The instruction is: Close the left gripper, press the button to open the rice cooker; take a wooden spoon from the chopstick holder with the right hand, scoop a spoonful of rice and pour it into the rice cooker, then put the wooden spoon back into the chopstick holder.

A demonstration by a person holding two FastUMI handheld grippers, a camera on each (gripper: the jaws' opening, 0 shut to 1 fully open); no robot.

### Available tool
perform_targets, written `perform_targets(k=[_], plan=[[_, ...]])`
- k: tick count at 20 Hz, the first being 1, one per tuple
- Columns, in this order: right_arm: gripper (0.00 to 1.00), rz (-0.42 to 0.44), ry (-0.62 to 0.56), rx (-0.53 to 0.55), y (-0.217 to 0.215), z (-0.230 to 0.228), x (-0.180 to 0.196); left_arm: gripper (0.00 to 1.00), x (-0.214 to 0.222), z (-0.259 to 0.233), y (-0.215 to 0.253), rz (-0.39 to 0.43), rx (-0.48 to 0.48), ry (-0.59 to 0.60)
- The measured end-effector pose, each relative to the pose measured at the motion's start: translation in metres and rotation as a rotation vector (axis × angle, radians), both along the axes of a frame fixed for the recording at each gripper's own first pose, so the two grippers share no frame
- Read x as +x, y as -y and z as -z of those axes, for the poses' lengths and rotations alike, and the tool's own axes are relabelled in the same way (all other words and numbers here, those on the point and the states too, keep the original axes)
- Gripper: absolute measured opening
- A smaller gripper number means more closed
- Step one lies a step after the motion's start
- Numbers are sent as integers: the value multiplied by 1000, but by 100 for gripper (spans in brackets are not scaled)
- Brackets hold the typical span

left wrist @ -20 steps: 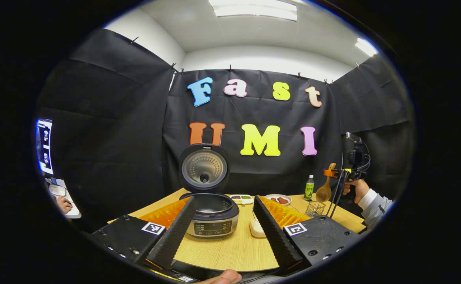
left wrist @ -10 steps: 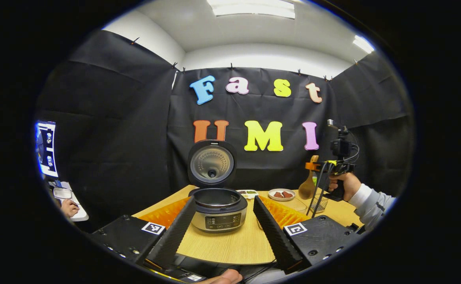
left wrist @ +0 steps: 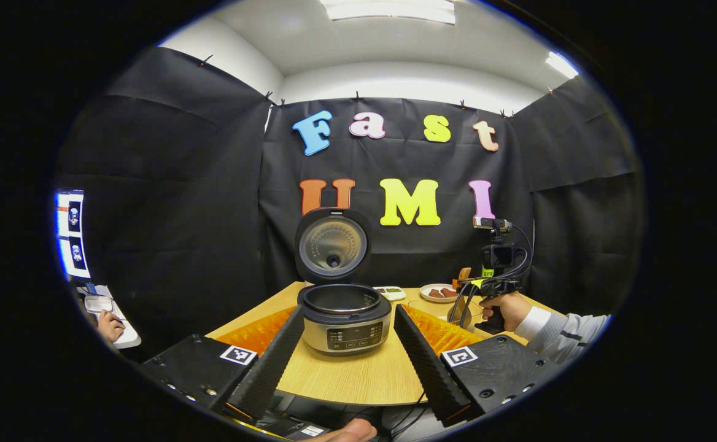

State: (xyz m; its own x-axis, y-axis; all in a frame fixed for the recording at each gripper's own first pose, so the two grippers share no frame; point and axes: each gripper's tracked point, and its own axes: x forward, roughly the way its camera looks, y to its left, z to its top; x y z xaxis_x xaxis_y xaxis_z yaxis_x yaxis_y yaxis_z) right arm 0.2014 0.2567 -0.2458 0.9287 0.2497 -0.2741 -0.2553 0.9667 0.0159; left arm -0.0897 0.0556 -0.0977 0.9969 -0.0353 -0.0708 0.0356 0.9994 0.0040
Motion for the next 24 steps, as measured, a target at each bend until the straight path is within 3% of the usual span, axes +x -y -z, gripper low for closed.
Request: perform_targets(k=[2,6,15,24], plan=[[20,-34,15,-18,-17,6,-10,94,2,5,0,3,-6,-7],[20,-184,-172,173,-67,26,-42,94,7,14,-1,14,-41,-23],[20,-163,-381,533,-42,23,-27,94,6,11,-16,6,-79,14],[20,-53,-559,842,-21,29,-12,94,10,23,-17,-9,-71,-17]])
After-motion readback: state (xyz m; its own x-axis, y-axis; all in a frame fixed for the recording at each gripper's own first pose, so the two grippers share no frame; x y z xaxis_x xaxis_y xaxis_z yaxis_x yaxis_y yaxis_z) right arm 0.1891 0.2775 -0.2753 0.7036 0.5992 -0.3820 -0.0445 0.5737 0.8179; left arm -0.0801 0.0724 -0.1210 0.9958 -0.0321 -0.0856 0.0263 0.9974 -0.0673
